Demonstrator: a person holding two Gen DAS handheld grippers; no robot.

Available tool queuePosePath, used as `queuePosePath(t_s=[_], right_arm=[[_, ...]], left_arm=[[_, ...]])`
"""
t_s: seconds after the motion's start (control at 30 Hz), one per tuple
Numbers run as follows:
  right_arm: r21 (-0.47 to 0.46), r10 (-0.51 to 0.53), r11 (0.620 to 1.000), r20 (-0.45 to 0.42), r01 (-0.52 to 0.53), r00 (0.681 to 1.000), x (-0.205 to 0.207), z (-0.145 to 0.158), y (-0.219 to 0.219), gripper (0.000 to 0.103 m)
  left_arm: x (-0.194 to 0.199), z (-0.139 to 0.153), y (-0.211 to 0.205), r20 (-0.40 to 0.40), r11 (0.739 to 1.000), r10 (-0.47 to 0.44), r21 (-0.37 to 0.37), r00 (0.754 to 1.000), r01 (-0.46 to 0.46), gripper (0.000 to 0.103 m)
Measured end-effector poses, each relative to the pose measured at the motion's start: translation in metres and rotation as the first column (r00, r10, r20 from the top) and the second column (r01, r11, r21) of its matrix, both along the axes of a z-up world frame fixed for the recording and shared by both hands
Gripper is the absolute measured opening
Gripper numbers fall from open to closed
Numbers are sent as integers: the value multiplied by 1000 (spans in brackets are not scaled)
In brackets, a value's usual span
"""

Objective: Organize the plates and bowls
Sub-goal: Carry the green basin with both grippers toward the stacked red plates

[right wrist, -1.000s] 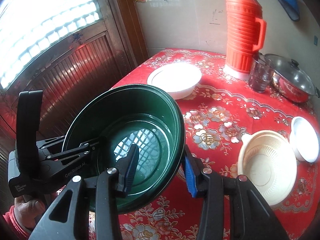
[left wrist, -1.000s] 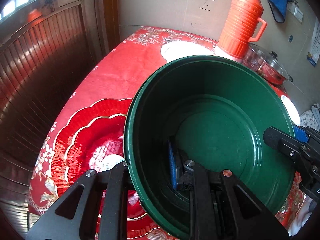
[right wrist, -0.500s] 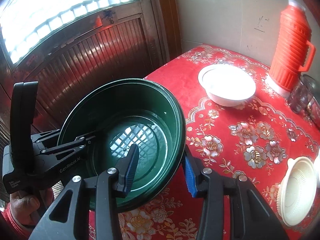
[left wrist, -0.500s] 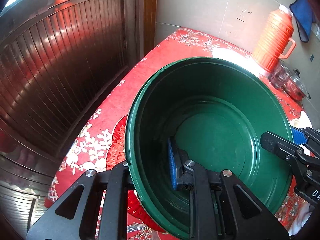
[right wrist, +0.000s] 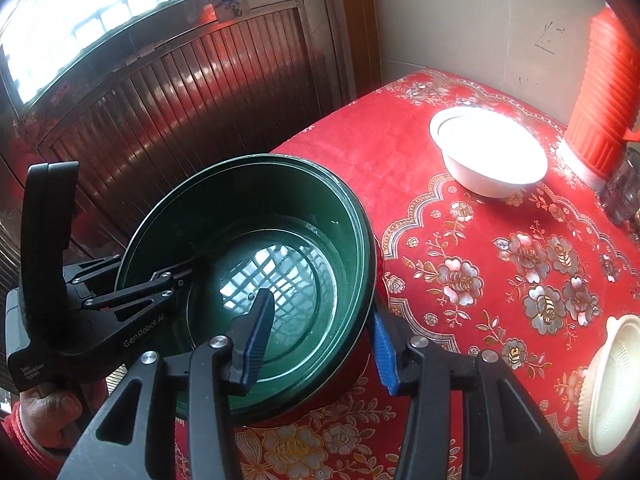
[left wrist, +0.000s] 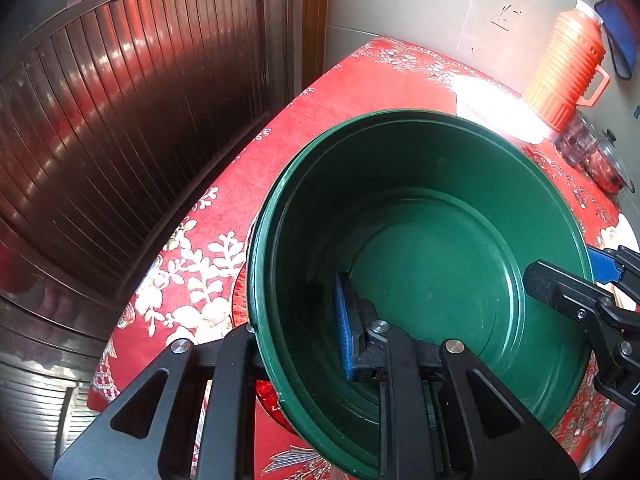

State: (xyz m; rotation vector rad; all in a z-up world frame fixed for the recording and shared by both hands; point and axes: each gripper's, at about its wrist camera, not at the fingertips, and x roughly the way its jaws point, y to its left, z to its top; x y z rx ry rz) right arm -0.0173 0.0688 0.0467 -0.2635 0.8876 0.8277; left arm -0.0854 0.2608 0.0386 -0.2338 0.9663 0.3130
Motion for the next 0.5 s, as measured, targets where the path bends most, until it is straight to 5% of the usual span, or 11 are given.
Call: queuePosePath(t_s=[0.5], right_arm=[[-40,1,999,-19,-2,1000,3,-12,9,49]], left_arm=[[5,-7,1,-4,1000,13,17,1000,-13,16]])
